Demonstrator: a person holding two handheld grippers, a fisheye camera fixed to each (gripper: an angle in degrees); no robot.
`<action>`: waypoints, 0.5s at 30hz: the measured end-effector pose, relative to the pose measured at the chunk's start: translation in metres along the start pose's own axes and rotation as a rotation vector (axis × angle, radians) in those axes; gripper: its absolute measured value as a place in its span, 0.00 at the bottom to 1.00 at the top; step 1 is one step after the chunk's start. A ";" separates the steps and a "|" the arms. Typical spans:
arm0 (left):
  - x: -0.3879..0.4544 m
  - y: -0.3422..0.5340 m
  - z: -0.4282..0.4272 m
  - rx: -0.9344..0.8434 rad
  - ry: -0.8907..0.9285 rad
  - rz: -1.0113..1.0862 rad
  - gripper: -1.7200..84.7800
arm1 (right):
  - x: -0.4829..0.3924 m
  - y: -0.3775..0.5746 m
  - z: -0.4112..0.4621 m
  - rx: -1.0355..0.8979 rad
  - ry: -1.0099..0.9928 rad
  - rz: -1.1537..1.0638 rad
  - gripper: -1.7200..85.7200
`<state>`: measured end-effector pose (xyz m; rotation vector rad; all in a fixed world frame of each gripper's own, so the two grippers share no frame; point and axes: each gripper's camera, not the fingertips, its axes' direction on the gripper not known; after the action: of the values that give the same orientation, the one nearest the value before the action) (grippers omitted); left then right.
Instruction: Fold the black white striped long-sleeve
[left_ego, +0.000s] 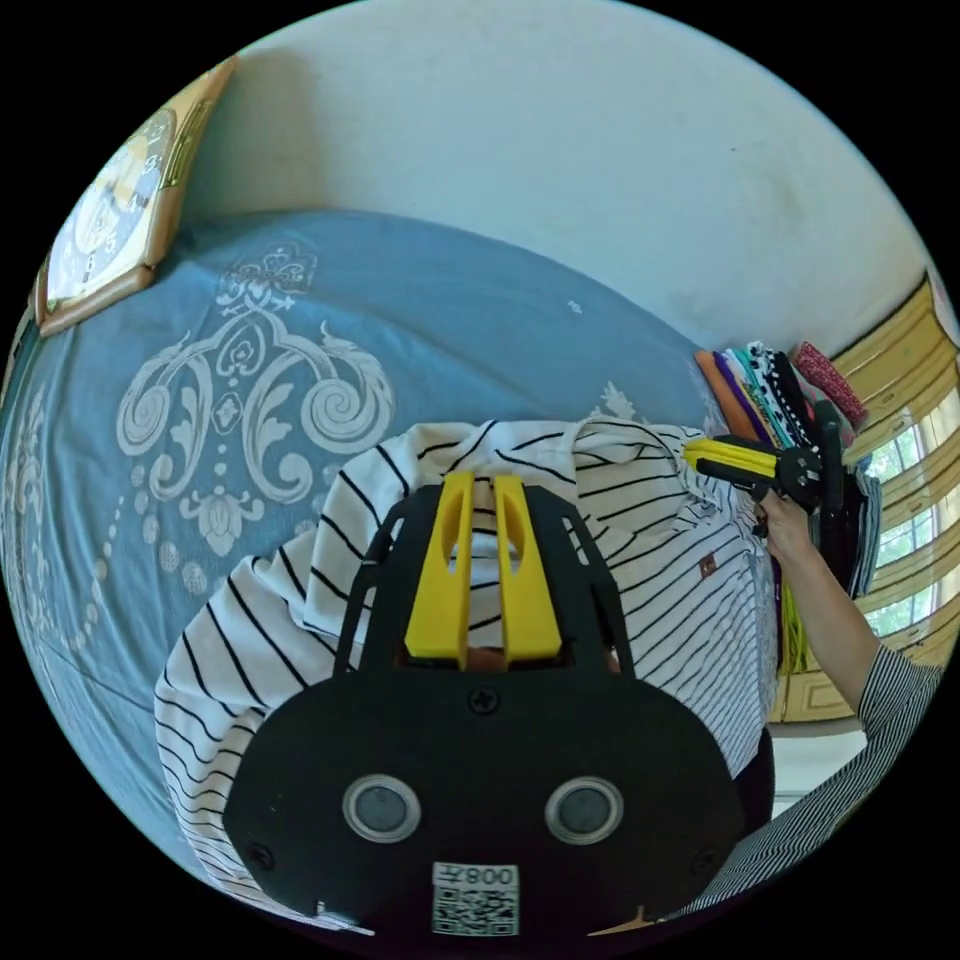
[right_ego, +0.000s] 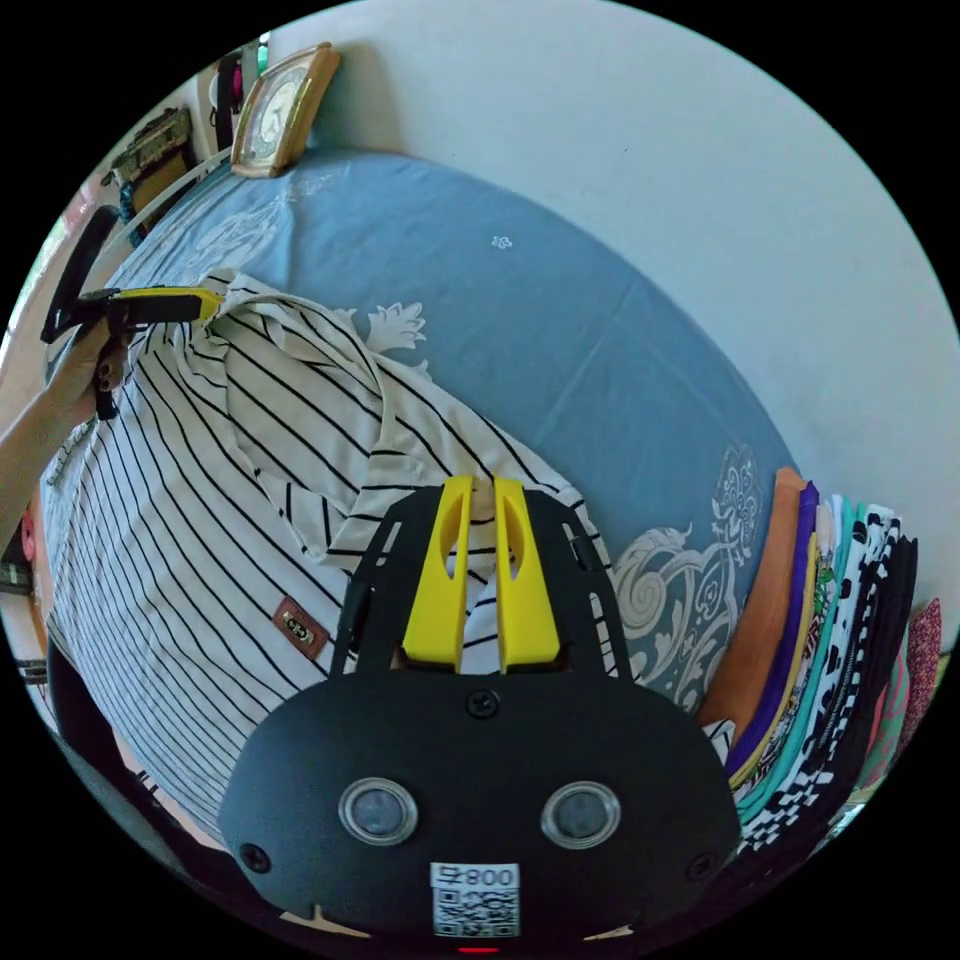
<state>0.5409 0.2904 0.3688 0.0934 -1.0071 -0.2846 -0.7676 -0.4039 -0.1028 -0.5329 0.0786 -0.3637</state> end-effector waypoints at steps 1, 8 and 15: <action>-0.001 0.001 0.001 0.014 -0.003 -0.003 0.07 | 0.002 -0.003 -0.001 0.018 0.022 0.007 0.04; -0.007 0.010 -0.031 0.212 0.075 0.005 0.06 | 0.047 -0.007 -0.045 0.194 -0.123 0.090 0.02; -0.015 -0.018 0.013 0.162 0.031 -0.014 0.06 | 0.108 -0.048 -0.015 0.125 -0.258 0.272 0.02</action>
<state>0.5192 0.2779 0.3592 0.2516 -0.9978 -0.2134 -0.6853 -0.4886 -0.0892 -0.4345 -0.1199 -0.0319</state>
